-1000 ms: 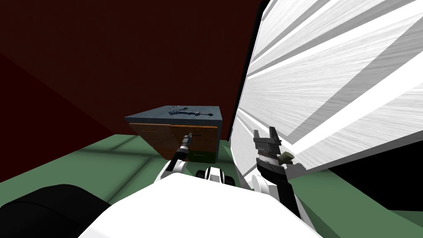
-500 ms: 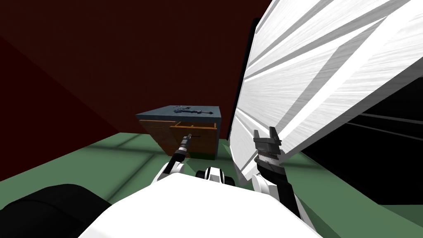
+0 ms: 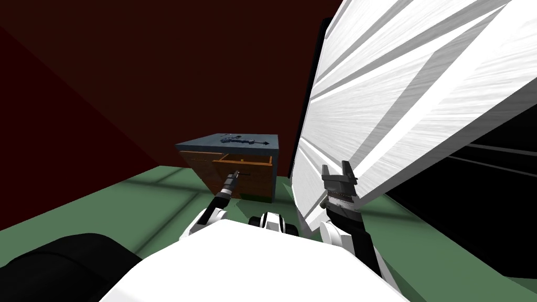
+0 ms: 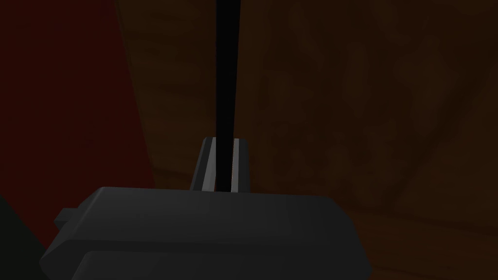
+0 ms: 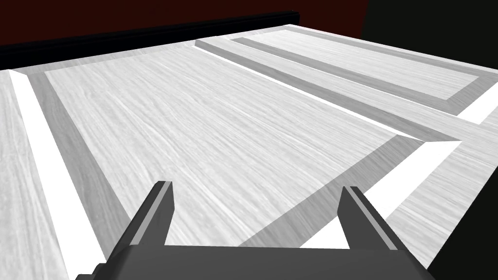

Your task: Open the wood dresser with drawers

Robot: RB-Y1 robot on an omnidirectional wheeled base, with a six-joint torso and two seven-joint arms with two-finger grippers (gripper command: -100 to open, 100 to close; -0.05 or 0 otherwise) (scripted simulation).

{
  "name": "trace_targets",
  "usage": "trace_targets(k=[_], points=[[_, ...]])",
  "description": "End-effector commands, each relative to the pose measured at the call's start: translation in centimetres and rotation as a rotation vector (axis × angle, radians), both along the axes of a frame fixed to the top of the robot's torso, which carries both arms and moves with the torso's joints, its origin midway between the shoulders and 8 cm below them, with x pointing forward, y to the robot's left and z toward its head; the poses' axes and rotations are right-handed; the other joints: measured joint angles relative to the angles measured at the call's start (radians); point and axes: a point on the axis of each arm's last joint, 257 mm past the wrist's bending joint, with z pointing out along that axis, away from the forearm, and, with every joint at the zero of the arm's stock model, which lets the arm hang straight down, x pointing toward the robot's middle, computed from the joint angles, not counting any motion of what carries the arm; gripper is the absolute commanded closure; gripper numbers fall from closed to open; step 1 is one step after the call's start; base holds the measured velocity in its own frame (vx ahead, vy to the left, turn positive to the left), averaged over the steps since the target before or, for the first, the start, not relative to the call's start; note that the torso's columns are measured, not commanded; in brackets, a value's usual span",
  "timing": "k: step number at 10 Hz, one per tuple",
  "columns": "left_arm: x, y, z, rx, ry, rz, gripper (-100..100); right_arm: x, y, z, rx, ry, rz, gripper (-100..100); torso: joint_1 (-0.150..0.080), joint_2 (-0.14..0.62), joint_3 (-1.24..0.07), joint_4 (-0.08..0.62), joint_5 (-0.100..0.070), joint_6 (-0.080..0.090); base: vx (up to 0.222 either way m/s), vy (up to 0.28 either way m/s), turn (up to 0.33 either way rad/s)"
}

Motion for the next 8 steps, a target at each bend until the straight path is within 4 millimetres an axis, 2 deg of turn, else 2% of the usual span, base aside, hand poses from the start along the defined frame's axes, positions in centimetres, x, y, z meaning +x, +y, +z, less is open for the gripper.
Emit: trace_targets(k=[1, 6, 7, 8], points=[[-0.8, 1.2, 0.2, 0.005, -0.006, -0.019, 100, 0.0, 0.0, 0.0, 0.0, 0.0, 0.0, 0, 0.0, 0.0, 0.0, 0.0, -0.001, -0.002, -0.001, -0.075, 0.059], [-2.6, 4.4, 0.7, -0.01, -0.019, -0.047, 100, 0.0, 0.0, 0.0, 0.0, 0.0, 0.0, 0, 0.0, 0.001, 0.0, 0.001, -0.001, -0.001, -0.006, -0.081, 0.061], [-2.6, 4.5, 0.8, 0.005, -0.016, -0.056, 100, 0.0, 0.0, 0.0, 0.0, 0.0, 0.0, 0, -0.001, 0.002, 0.0, 0.002, -0.002, -0.002, -0.009, -0.071, 0.057], [-3.2, 5.5, 1.0, -0.012, -0.023, -0.058, 100, 0.0, 0.0, 0.0, 0.0, 0.0, 0.0, 0, -0.001, 0.002, 0.001, 0.002, -0.002, -0.001, -0.012, -0.074, 0.063]])
